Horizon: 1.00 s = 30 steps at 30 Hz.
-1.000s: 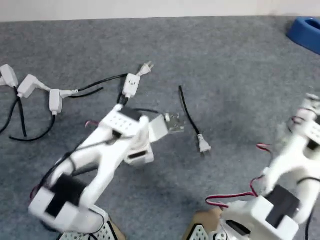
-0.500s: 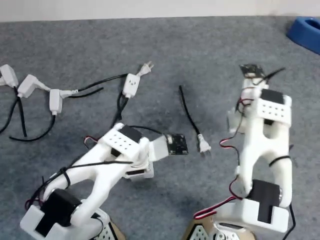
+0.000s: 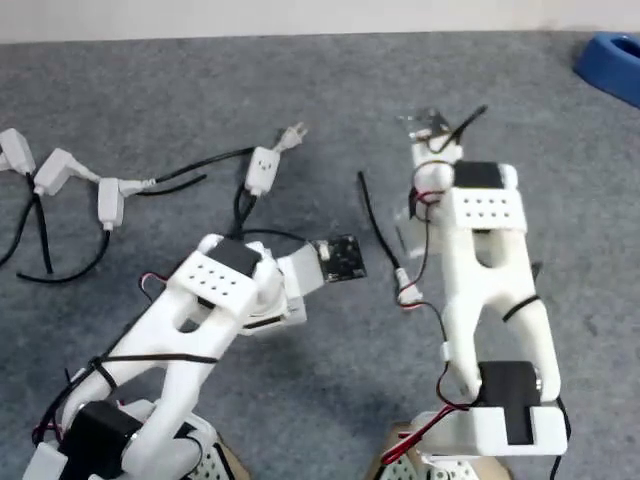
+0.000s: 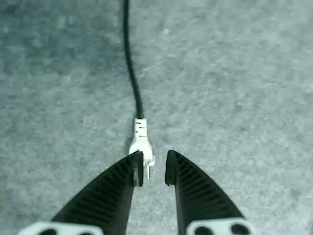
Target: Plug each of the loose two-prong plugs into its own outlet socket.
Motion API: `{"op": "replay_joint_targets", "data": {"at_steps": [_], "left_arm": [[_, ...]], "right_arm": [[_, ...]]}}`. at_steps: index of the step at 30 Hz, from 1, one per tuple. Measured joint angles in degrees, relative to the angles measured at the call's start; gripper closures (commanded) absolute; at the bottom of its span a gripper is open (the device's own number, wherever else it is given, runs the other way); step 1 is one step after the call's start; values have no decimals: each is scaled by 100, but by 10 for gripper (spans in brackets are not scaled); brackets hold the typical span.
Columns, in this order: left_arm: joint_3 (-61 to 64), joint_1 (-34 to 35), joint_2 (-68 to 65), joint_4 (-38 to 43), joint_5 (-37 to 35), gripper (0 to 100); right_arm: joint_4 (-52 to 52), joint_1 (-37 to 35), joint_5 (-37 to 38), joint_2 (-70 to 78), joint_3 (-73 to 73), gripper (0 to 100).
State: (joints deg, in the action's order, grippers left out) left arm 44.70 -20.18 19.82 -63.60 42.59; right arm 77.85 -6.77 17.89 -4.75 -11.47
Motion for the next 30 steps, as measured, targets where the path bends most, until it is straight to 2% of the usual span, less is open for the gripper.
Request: {"op": "replay_joint_targets", "data": {"at_steps": [5, 19, 25, 30], "left_arm": [[325, -105, 9, 0, 88, 781], [791, -123, 62, 202, 114, 790], [44, 923, 62, 202, 105, 790], [-598, 1767, 62, 202, 105, 789]], "right_arm": [[-9, -114, -167, 0, -18, 908], [-264, -193, -211, 0, -273, 908], [-1231, -299, -211, 0, -1222, 908], [-1547, -580, -211, 0, -1749, 908]]}}
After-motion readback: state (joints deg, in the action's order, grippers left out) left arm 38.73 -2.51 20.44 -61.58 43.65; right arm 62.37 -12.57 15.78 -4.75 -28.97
